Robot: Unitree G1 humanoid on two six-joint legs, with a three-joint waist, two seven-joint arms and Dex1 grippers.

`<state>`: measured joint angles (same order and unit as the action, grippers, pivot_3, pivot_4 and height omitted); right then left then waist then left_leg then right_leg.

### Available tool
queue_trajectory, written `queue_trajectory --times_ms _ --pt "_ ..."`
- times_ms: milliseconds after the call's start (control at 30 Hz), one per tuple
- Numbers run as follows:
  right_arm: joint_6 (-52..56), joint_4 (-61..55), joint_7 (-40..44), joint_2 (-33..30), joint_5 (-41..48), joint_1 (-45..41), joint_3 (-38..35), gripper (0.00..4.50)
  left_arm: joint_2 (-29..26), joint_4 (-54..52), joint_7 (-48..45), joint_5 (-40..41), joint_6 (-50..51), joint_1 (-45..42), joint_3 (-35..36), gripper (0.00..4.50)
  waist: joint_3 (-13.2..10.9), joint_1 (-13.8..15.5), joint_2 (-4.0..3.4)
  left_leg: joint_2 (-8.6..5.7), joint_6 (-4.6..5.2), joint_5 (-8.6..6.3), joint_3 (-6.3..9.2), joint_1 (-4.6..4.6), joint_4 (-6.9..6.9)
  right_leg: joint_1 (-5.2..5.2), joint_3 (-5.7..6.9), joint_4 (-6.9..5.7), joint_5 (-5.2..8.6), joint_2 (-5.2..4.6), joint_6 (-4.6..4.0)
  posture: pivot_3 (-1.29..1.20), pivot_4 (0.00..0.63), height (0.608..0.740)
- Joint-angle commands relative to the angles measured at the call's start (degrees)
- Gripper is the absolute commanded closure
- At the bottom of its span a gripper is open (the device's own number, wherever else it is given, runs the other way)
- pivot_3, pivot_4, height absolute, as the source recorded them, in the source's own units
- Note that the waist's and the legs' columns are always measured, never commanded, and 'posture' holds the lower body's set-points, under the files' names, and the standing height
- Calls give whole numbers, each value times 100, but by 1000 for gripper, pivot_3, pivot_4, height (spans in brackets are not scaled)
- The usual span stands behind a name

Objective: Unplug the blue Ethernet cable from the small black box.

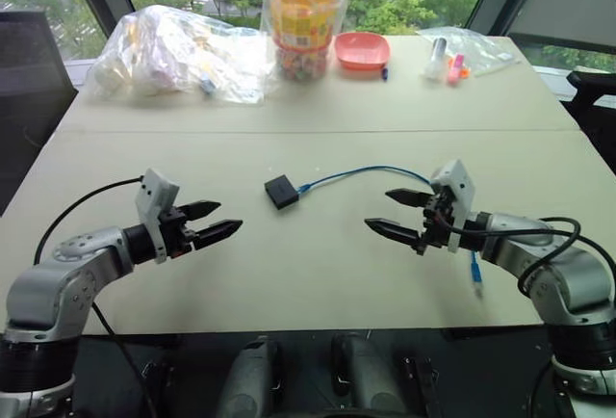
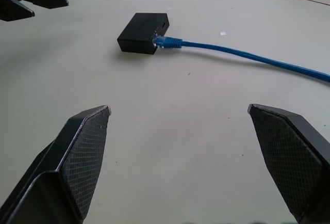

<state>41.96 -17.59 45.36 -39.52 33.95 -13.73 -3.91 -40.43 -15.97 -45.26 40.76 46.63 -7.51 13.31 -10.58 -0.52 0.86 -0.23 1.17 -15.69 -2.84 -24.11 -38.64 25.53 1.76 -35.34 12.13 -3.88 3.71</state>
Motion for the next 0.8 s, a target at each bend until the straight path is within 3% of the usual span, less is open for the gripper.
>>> queue_trajectory --times_ms 33,600,800 --pt "-130 -60 25 12 -35 -35 -35 0 -11 -70 -37 176 19 -56 163 524 0 -2 0 0 0 0 0 0 0 0 0 0 0 0 0 0 150 740" --pt "-352 122 92 114 -227 -165 110 0 -100 242 -211 -222 -464 -269 -130 524 0 -8 0 0 -1 0 -1 0 0 0 0 0 0 0 0 0 150 740" --pt "-1164 1746 898 359 -832 -1437 876 0 -620 845 -1093 -543 -740 -811 -479 524 0 -58 0 0 -3 3 -6 7 0 2 0 -4 -7 0 -11 0 150 740"
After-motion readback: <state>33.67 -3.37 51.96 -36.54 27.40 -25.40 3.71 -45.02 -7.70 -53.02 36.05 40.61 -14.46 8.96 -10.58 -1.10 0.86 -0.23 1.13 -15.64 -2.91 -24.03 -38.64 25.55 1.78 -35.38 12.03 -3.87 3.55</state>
